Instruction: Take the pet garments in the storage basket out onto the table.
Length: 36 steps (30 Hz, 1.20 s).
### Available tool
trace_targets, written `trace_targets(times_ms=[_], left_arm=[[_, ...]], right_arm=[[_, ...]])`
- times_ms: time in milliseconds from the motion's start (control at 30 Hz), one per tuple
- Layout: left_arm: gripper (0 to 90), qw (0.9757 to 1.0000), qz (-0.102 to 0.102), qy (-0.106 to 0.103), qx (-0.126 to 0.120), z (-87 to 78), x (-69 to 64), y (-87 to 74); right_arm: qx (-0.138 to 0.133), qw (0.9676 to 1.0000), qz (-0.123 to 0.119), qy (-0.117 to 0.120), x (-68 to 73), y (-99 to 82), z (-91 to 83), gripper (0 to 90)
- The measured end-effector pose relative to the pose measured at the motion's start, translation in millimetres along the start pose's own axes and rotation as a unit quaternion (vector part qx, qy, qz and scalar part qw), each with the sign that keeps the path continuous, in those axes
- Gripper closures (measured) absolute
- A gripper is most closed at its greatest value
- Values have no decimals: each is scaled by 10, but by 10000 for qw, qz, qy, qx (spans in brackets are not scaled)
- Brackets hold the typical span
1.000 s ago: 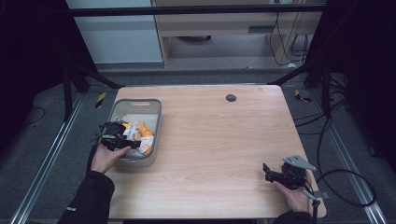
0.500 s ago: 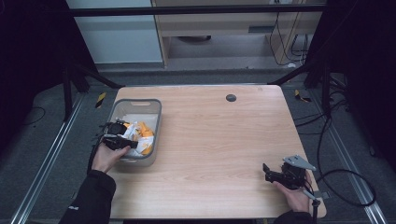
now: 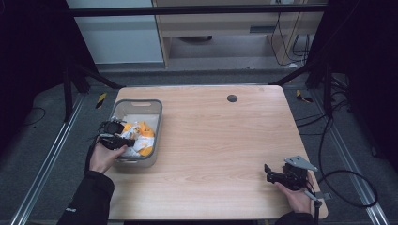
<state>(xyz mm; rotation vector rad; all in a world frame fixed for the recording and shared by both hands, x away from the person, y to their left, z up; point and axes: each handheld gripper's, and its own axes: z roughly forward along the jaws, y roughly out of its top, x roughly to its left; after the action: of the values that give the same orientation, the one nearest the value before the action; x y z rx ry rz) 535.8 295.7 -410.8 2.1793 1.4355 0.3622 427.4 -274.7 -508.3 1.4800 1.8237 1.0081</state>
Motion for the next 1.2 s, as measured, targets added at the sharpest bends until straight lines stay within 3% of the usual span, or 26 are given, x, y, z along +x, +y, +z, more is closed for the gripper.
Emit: trace_targets(times_ms=[267, 700, 1200], left_arm=[[749, 9999, 46, -12, -98, -97, -13, 46], [751, 9992, 198, 68, -346, -466, 10, 232], [751, 9982, 332, 42, -498, -672, -27, 310]], right_arm=[[0, 10000, 1, -1, 0, 0, 0, 57], [-1, 10000, -6, 1, 2, 0, 2, 57], [5, 10000, -10, -5, 3, 0, 3, 57]])
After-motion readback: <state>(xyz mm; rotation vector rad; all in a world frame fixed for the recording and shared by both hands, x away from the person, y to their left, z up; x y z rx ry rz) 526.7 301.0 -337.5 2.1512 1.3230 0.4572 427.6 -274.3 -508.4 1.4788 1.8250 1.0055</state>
